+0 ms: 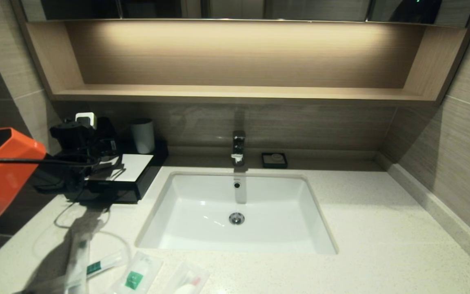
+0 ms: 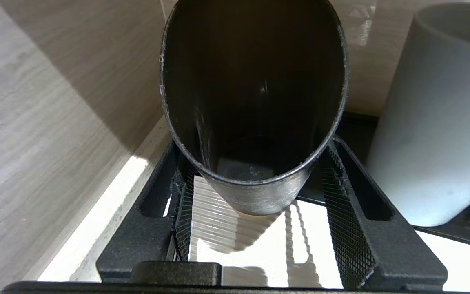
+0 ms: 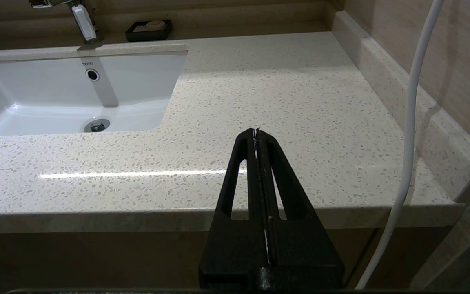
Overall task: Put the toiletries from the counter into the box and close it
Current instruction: Place the cup on the storage box, then open the drawer
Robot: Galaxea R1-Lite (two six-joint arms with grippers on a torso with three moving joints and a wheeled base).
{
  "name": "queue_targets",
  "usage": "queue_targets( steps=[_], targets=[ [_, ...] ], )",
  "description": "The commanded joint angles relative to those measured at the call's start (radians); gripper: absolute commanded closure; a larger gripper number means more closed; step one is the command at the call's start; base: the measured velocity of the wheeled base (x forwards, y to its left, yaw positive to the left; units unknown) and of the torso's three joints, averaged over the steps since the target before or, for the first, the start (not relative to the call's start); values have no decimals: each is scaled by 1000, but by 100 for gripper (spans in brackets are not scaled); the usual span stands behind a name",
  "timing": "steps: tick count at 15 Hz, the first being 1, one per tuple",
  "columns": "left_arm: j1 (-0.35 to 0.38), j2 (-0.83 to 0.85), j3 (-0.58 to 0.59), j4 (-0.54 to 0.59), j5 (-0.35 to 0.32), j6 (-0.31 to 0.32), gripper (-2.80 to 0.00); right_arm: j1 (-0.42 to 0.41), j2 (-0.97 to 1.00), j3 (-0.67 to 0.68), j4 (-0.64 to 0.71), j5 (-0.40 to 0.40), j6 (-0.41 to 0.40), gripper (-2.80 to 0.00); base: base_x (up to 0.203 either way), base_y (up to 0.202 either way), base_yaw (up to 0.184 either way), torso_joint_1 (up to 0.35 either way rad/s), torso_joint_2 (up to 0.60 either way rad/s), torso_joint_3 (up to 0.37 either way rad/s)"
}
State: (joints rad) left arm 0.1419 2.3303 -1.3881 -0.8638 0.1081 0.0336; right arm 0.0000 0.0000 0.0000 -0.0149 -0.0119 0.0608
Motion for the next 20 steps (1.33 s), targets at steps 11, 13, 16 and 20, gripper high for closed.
queue_targets(
  steps=[11, 13, 16, 20],
  targets=[
    [1, 18, -1, 9, 1, 6, -280, 1, 2, 0, -1, 0, 1, 0, 0, 0, 0, 0, 0, 0],
    [1, 5, 4, 9, 1, 5, -280, 1, 2, 0, -2, 0, 1, 0, 0, 0, 0, 0, 0, 0],
    [1, -23, 52, -14, 12, 15, -280, 2, 2, 0, -1, 0, 1, 0, 0, 0, 0, 0, 0, 0],
    [2, -82, 146, -21, 15, 17, -280, 1, 2, 0, -1, 0, 1, 0, 0, 0, 0, 0, 0, 0]
  ],
)
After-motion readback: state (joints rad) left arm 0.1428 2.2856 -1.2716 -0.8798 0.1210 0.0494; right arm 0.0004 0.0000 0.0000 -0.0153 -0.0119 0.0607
